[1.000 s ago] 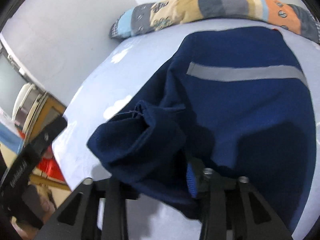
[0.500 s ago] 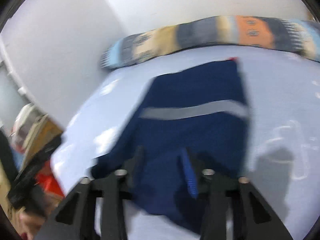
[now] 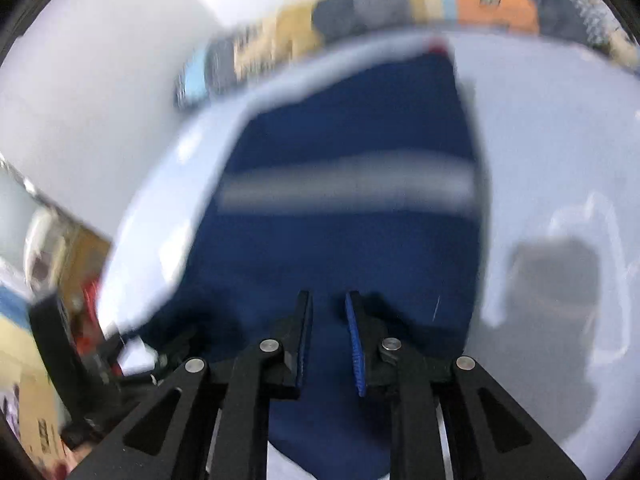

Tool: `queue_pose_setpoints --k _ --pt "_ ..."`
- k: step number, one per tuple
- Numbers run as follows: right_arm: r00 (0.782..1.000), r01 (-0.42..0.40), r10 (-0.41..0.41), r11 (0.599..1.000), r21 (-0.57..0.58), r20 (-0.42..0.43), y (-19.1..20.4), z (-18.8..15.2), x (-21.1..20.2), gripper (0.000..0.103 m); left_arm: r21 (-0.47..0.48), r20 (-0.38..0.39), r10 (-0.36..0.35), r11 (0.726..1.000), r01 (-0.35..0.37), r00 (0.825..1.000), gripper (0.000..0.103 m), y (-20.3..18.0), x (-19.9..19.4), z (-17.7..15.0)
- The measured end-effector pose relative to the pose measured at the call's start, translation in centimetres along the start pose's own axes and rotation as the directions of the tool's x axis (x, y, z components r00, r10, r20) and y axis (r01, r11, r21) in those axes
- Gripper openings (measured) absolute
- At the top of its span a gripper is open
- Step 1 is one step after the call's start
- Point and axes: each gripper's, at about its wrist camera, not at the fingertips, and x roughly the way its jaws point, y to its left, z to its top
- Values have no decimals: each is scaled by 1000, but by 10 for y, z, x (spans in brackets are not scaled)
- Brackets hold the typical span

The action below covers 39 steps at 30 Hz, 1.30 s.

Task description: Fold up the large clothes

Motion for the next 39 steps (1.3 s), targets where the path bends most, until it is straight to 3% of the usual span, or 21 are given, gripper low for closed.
queue_pose_setpoints --k 3,5,7,10,12,16,17,18,19,21,24,27,29,32,35,39 --pt "997 6 -8 1000 23 74 -8 40 -3 22 8 132 -39 999 38 991 83 -2 -21 22" --pt "996 40 -41 999 20 77 -12 61 12 22 25 152 -69 997 66 986 84 -5 -16 36" --pt "995 90 -91 996 25 42 -17 77 36 22 19 122 -79 997 78 989 84 -6 5 49" --pt "989 135 -133 991 27 -59 -32 77 74 20 -56 -11 -14 998 14 1000 83 7 54 57" --pt "983 136 -131 990 31 -127 -38 75 90 21 -117 -134 -2 993 -13 991 89 15 86 53" --pt "989 76 -68 996 56 -130 -42 74 78 22 -189 -152 -85 980 55 985 88 33 86 55" --pt "992 44 -36 997 63 -119 -44 75 72 24 -199 -135 -108 977 80 985 85 40 81 58" --pt "995 2 6 997 72 -103 -47 74 60 34 -200 -92 -129 974 109 987 85 46 67 62" --pt "996 -33 39 996 79 -84 -51 71 46 49 -181 -43 -124 977 114 991 87 53 53 66" --pt "997 -59 62 995 78 -39 -62 56 17 71 -133 9 -100 986 100 995 88 61 34 73" --pt "996 -86 88 992 95 -18 -82 34 -9 73 -123 -7 -157 980 155 988 94 82 24 69" --pt "995 -96 100 985 144 -26 -106 14 -17 74 -185 -129 -240 959 214 962 95 108 47 65" --pt "992 -115 123 976 185 -35 -120 0 -13 74 -236 -161 -294 938 253 942 95 122 58 68" --pt "980 -164 188 947 275 -62 -134 -7 2 74 -352 -166 -427 868 351 889 95 148 82 73" --pt "972 -198 225 941 276 -68 -129 -6 13 74 -429 -139 -537 790 438 832 95 161 99 75" --pt "964 -217 247 945 246 -100 -120 -5 30 74 -400 -147 -568 783 477 809 95 152 111 82"
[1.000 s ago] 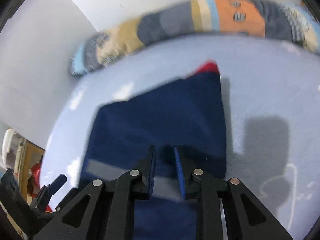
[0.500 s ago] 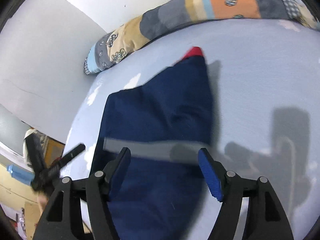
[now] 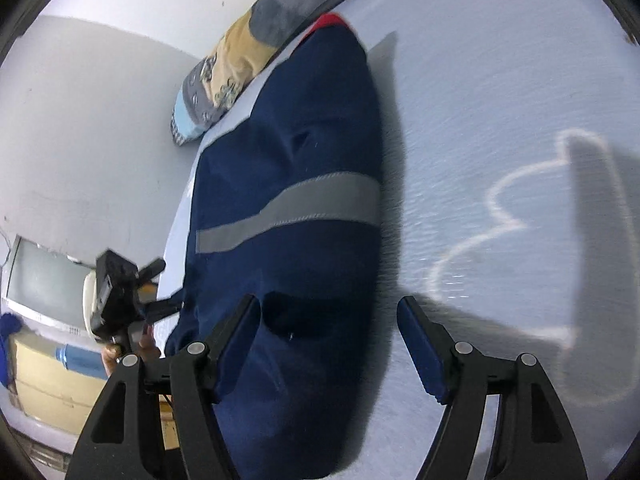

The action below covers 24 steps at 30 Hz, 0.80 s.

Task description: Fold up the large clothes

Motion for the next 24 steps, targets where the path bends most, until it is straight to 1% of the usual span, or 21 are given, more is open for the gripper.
queue_pose_setpoints --k 2,4,5,7,8,9,10,11,12,13,17,18,20,22,23,24 --pt "1000 -15 15 1000 0 -6 0 2 9 74 1 -36 -20 1000 20 999 95 -2 19 1" --pt "999 -44 44 999 -2 -5 1 4 19 75 -16 -97 -45 999 43 994 95 1 41 1" --pt "999 -54 54 998 -14 1 3 4 24 76 -17 -109 -39 999 37 993 94 1 50 2" --pt "998 -44 46 998 -43 32 9 5 32 77 22 -112 -14 1000 16 994 94 -6 70 7" --pt "998 -41 44 998 -54 44 11 5 32 77 45 -116 -2 999 8 993 89 -12 75 8" --pt "998 -22 26 997 -73 53 15 4 32 71 67 -119 3 998 5 993 77 -20 78 6" --pt "998 26 -19 994 -111 65 21 4 30 60 95 -125 6 995 6 992 76 -28 81 4" --pt "997 40 -30 990 -135 76 25 4 26 54 136 -117 38 990 -22 992 75 -37 84 0" --pt "996 43 -30 987 -153 86 29 4 20 46 200 -105 83 978 -61 991 73 -48 88 -5" --pt "995 51 -35 983 -176 93 36 5 11 43 231 -98 91 971 -66 991 72 -55 91 -8" --pt "987 112 -80 964 -243 138 50 -7 -27 42 285 -113 39 959 -5 993 69 -83 87 -30" --pt "985 124 -89 963 -241 150 50 -10 -40 42 301 -121 34 954 4 992 66 -91 88 -38" --pt "979 137 -100 967 -215 175 39 -19 -72 42 337 -142 26 941 23 990 65 -107 93 -58" --pt "971 177 -141 967 -183 193 23 -32 -105 42 375 -156 15 926 45 988 64 -121 102 -78" --pt "966 198 -165 967 -160 198 14 -38 -115 43 403 -146 47 915 16 988 62 -127 109 -88" --pt "962 218 -190 968 -128 196 1 -44 -123 48 420 -128 85 907 -24 988 62 -129 113 -94"
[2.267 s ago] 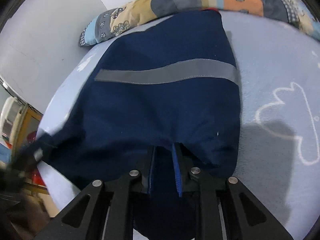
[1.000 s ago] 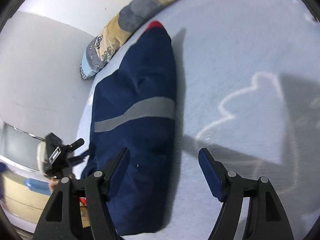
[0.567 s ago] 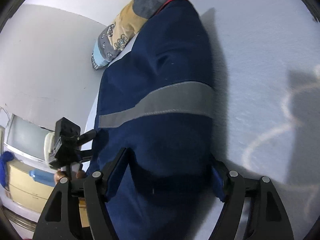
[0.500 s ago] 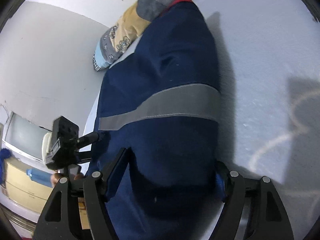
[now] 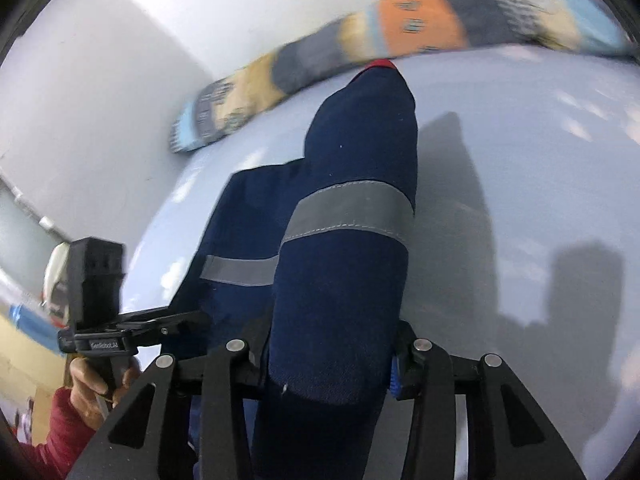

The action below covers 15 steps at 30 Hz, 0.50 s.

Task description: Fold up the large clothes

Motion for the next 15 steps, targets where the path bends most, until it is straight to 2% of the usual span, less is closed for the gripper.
queue_pose_setpoints --k 1,3,4,5,7,8,9,11,12,13,14,15 --pt "999 47 -46 998 46 -23 -17 -9 -4 56 1 3 77 997 -77 997 62 -3 8 -4" --pt "979 189 -175 972 140 -106 -48 -23 -10 58 -5 15 186 983 -186 983 64 -10 19 -10" --pt "981 188 -178 972 142 -79 -50 -27 -20 57 -11 55 245 969 -245 968 64 -17 15 -15" --pt "980 197 -195 974 114 -32 -44 -31 -35 57 -1 108 310 950 -312 945 63 -28 8 -22" --pt "964 253 -252 968 4 84 -20 -42 -63 58 48 203 370 921 -387 907 63 -57 -2 -35" --pt "962 248 -241 968 -43 130 -7 -51 -72 57 64 251 383 910 -410 889 64 -69 -8 -44" --pt "964 233 -220 969 -78 146 4 -60 -75 52 87 304 401 892 -444 864 66 -83 -12 -55" --pt "971 213 -194 968 -132 142 25 -78 -72 36 90 355 451 855 -510 819 66 -98 -5 -71" --pt "973 213 -194 965 -156 125 30 -88 -69 28 90 360 463 847 -524 810 66 -97 -3 -81" --pt "971 232 -215 955 -186 105 37 -99 -61 25 88 327 497 831 -550 804 66 -91 12 -84" --pt "969 243 -232 950 -197 80 40 -105 -54 26 92 297 531 811 -577 794 66 -101 39 -79" --pt "967 255 -253 945 -204 35 40 -113 -41 28 113 232 571 788 -605 788 67 -90 64 -80"
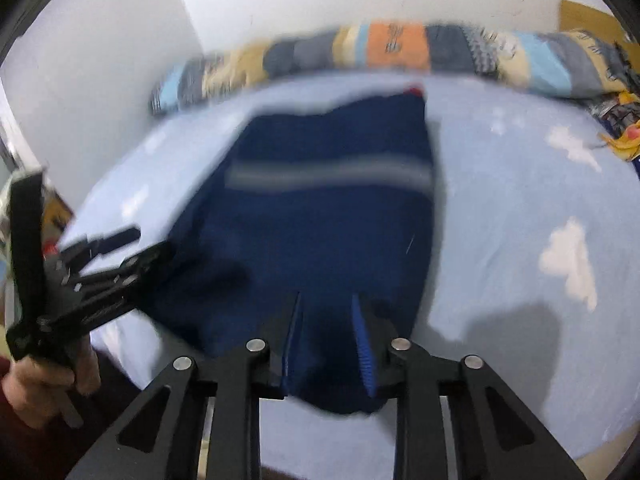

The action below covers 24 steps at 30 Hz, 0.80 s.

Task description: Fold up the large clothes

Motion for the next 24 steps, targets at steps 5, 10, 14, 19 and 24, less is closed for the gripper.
queue_pose_setpoints --k 5,10,14,19,24 --pt "995 58 -62 997 -44 -83 3 -3 29 30 6 35 21 1000 -22 999 77 -12 27 9" --pt "997 -3 2 1000 9 75 -3 29 -5 32 -51 180 33 998 -24 983 76 -1 -13 13" --pt "997 47 -50 998 49 65 -21 86 8 32 -65 188 16 998 -4 982 79 2 -7 46" --pt "998 54 -49 990 129 -43 -49 140 69 34 -11 96 13 1000 -12 995 81 2 39 73" --pt "989 67 -44 985 160 -142 -62 136 115 35 -46 -15 -22 999 22 1000 87 12 83 73"
